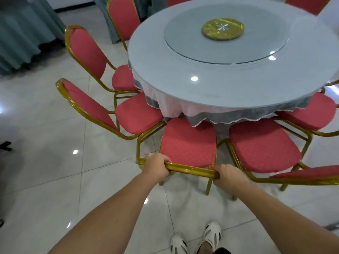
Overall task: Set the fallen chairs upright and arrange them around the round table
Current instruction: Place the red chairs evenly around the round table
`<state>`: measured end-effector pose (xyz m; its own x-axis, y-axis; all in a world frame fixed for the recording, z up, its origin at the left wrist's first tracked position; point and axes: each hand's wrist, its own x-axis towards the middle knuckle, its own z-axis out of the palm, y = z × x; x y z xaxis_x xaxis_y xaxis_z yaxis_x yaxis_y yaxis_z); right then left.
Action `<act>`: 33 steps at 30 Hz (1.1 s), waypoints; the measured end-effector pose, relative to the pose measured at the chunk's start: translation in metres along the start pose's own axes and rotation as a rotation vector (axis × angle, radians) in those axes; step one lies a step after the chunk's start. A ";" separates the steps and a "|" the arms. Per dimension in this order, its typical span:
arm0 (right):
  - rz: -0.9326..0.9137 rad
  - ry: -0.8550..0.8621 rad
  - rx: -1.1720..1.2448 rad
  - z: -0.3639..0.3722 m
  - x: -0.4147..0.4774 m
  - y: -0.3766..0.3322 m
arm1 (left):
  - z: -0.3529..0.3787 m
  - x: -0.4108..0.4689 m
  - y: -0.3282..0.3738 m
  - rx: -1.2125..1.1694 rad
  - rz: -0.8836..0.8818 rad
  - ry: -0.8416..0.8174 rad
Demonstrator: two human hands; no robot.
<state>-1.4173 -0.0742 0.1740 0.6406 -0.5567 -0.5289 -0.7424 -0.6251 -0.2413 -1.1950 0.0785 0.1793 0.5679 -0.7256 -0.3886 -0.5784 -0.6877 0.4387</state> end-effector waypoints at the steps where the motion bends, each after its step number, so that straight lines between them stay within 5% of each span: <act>1: 0.005 0.004 0.006 -0.001 0.000 0.001 | 0.000 0.004 0.002 -0.019 -0.022 -0.007; 33: -0.019 0.048 0.165 0.000 0.044 -0.009 | -0.034 0.065 -0.016 0.055 0.070 -0.060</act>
<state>-1.3825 -0.0936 0.1526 0.6608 -0.5733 -0.4844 -0.7494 -0.5396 -0.3836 -1.1285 0.0430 0.1747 0.4896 -0.7709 -0.4075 -0.6476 -0.6344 0.4221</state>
